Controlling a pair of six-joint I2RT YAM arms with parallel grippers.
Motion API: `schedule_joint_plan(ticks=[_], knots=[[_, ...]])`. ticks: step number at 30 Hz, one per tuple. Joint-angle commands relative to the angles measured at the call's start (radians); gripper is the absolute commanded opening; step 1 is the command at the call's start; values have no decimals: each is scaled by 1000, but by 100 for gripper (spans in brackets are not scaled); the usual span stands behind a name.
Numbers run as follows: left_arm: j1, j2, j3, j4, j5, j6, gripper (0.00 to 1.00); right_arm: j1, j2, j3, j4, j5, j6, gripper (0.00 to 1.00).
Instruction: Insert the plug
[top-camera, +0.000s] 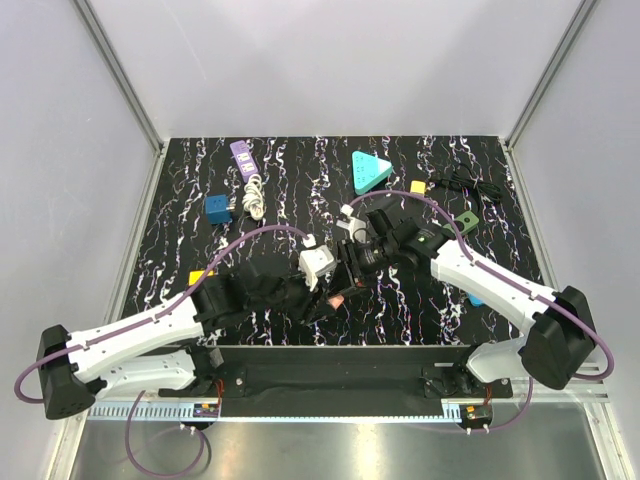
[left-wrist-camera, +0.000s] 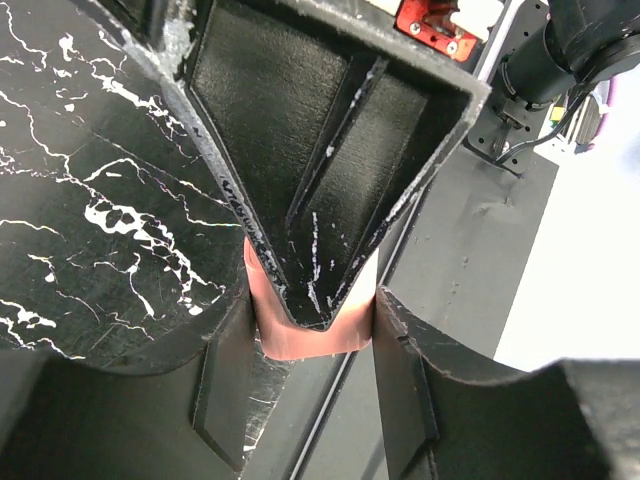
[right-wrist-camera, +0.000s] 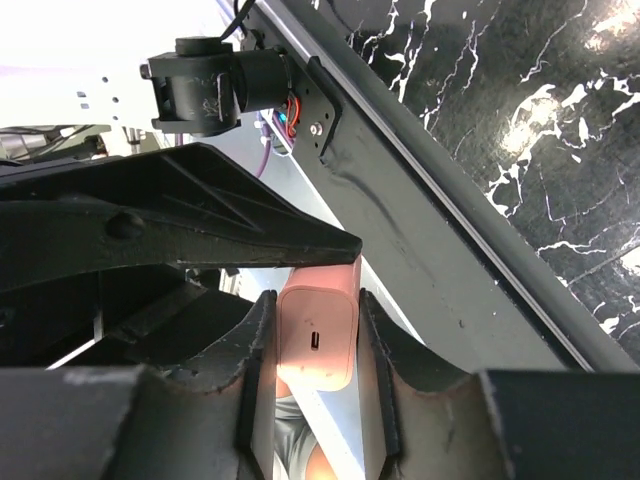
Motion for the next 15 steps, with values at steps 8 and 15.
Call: schedule_joint_plan(ticks=[8, 15], knots=[[-5, -29, 6, 75, -11, 34, 4, 10, -57, -35, 43, -102, -37, 1], [-5, -92, 0, 81, -31, 15, 99, 1, -73, -9, 2, 126, -13, 0]])
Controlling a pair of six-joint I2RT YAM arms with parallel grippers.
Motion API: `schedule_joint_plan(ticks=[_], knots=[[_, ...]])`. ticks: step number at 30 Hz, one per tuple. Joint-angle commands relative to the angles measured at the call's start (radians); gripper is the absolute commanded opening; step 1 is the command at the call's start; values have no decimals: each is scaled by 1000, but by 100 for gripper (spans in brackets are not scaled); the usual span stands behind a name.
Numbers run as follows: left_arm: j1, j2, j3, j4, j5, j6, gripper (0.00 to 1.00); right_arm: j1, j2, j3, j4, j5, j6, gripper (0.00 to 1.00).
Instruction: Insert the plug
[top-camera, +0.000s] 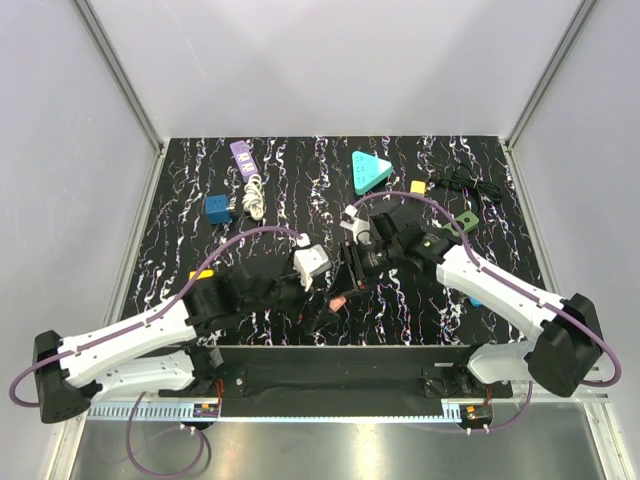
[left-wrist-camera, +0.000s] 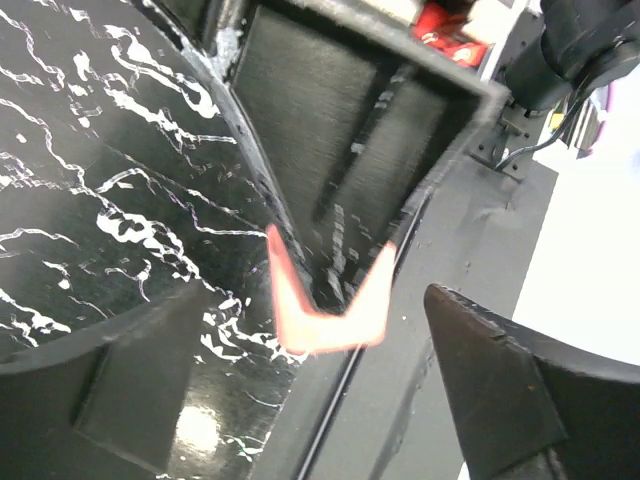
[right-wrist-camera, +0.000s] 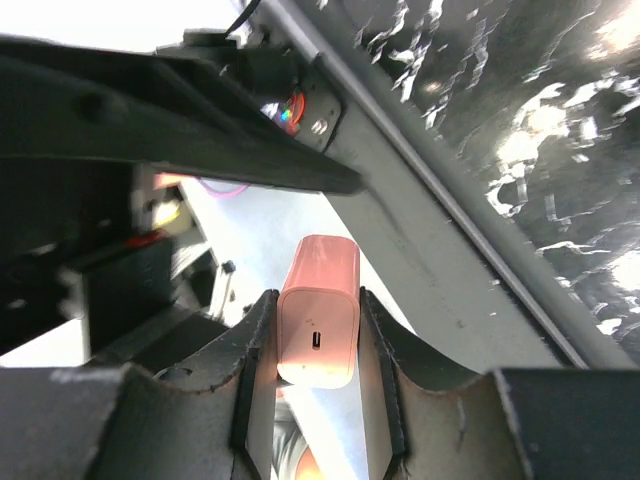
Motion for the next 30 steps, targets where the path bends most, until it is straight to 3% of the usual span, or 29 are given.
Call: schedule_joint_plan(ticks=[1, 6, 12, 15, 22, 30], knots=[[0, -73, -4, 82, -28, -12, 99, -27, -17, 39, -33, 156, -21, 0], [2, -106, 41, 15, -134, -23, 99, -222, 22, 105, -217, 499, -63, 0], [6, -30, 177, -171, -482, 9, 99, -443, 48, 258, -352, 886, 26, 0], [28, -5, 188, -198, -516, -15, 99, -518, 190, 396, -449, 989, 52, 0], [68, 33, 160, -255, -456, -17, 99, -681, 411, 613, -521, 1069, 60, 0], [66, 13, 153, -277, -489, -3, 99, -726, 577, 693, -490, 1062, 92, 0]])
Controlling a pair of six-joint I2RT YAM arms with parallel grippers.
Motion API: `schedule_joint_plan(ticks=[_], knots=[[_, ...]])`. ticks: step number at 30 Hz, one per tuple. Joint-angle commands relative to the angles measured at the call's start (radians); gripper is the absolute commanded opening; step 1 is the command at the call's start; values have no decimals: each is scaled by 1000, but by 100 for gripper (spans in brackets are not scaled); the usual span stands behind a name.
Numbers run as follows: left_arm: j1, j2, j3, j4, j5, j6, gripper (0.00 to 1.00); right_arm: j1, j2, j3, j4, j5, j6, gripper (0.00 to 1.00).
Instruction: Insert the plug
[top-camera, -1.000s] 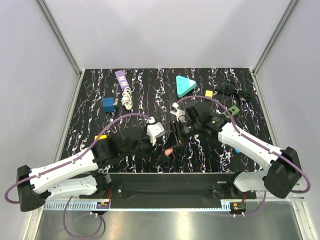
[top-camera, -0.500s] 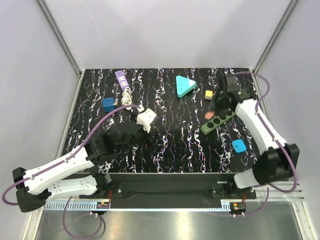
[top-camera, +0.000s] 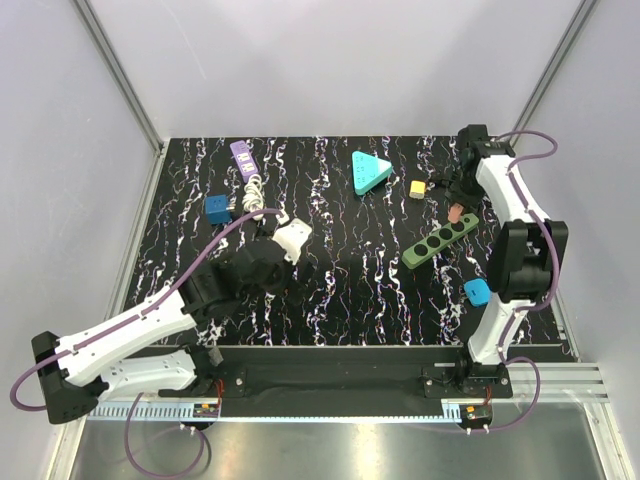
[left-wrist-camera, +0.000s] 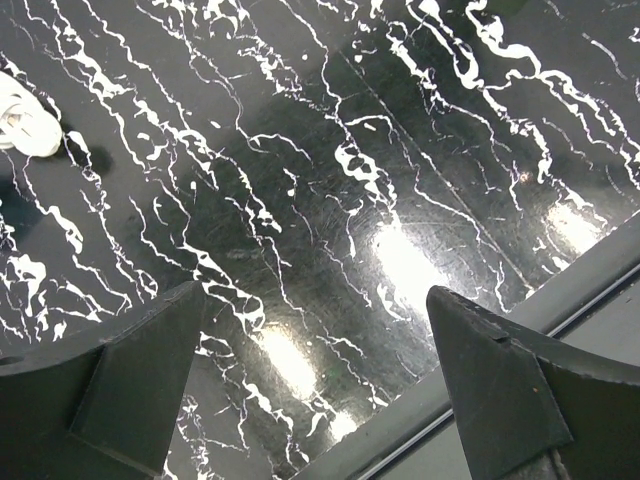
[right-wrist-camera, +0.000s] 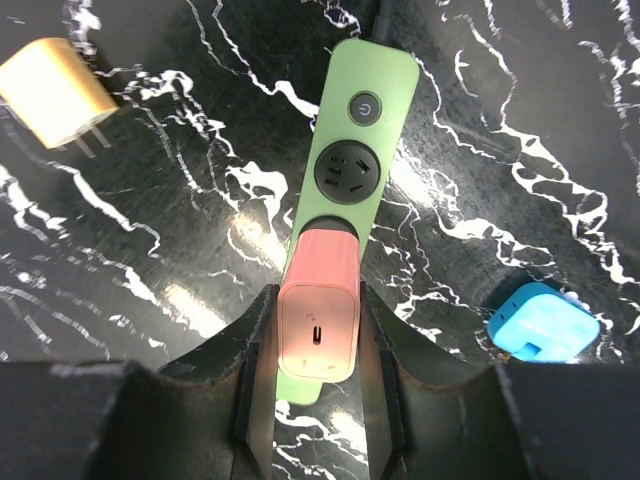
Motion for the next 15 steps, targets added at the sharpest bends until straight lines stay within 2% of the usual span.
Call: schedule_joint_plan(ticks=[1, 15], knots=[[1, -23, 1, 10, -37, 16, 99, -3, 23, 41, 5, 40, 54, 0], [1, -19, -1, 12, -55, 8, 99, -73, 78, 16, 85, -3, 108, 0]])
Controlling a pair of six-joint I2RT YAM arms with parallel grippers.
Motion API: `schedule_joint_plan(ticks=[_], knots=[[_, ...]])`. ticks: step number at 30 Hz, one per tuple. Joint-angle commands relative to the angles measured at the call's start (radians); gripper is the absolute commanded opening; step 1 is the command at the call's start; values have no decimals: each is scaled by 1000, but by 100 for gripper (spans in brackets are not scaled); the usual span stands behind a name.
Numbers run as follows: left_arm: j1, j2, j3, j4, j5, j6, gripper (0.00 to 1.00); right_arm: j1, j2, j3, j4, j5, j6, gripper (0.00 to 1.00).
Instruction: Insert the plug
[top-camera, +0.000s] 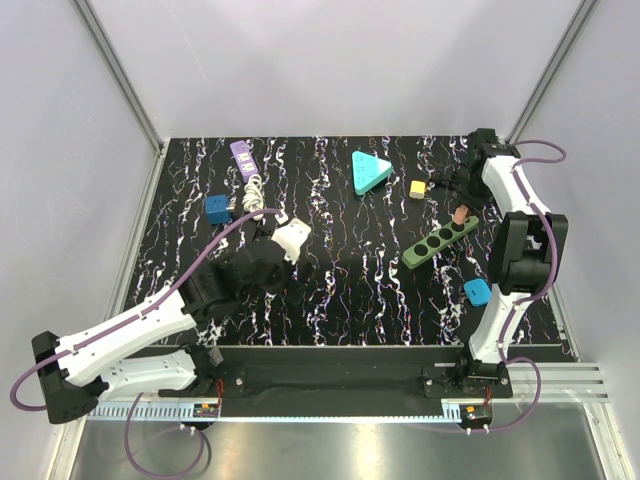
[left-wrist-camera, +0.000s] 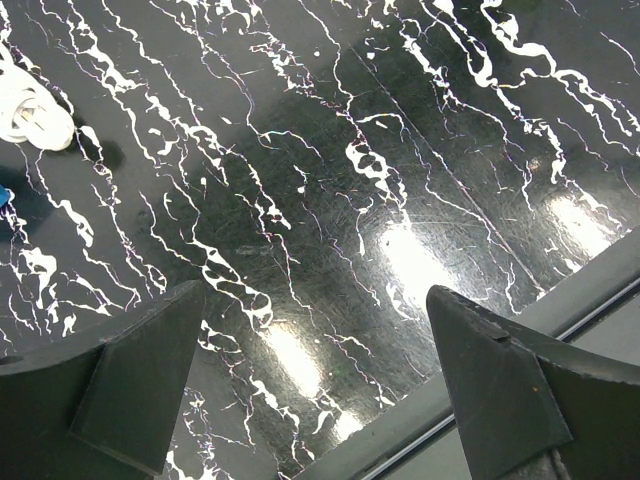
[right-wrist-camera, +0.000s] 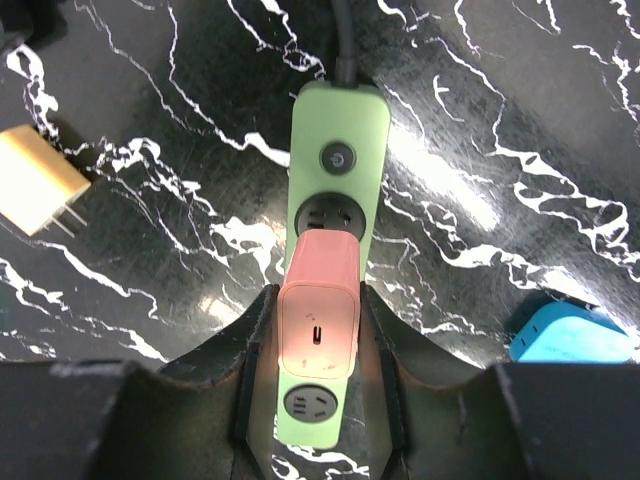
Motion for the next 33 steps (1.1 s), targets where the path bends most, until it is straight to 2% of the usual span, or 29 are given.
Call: schedule_joint_plan(ticks=[1, 12, 33], knots=[[0, -18, 0, 21, -34, 7, 99, -10, 3, 9, 65, -11, 17, 0], [1, -7, 1, 21, -50, 5, 99, -30, -5, -51, 143, -59, -25, 0], [1, -4, 1, 21, -54, 5, 99, -41, 7, -91, 125, -72, -5, 0]])
